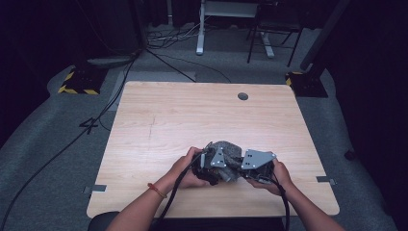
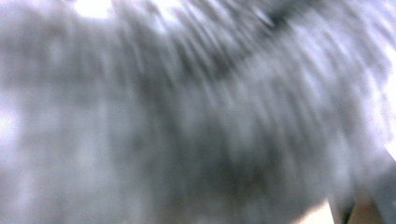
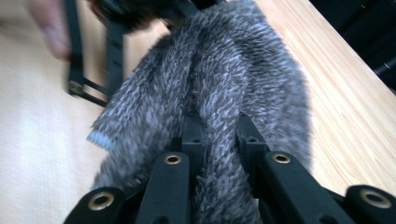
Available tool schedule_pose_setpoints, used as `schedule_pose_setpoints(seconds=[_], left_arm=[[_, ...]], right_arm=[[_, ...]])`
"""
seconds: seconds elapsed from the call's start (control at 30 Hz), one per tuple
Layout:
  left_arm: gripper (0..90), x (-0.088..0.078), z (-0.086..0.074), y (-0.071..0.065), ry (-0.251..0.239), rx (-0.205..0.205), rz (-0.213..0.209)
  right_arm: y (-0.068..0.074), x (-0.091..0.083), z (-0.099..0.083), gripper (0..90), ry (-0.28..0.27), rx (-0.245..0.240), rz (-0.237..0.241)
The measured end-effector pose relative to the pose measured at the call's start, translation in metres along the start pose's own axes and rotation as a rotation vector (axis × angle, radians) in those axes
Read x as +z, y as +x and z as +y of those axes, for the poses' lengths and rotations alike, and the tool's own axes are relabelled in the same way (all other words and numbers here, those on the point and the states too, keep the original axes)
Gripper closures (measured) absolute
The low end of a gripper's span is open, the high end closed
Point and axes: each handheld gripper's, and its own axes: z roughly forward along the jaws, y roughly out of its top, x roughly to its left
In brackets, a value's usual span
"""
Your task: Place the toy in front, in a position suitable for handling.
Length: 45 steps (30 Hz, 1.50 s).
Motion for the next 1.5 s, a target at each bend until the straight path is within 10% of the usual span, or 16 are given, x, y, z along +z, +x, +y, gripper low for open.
schedule_pose_setpoints(seconds=[0.3,0.63,1.07,1.5], left_arm=[[33.6,-0.014,-0.002,0.003,-0.052,-0.014,-0.011],[33.6,-0.025,-0.005,0.007,-0.101,-0.032,-0.002],[33.6,-0.003,0.002,-0.003,-0.021,0.016,-0.009],[33.7,-0.009,-0.003,0.001,-0.021,0.005,-0.008]], right_arm=[[-0.017,-0.003,-0.022,78.1,0.02,0.085,-0.021],[-0.016,-0.006,-0.026,78.1,-0.057,0.142,0.08],[0.004,-0.002,0.006,77.8,-0.087,0.04,0.11],[-0.008,-0.004,-0.007,77.9,-0.07,0.078,0.053]])
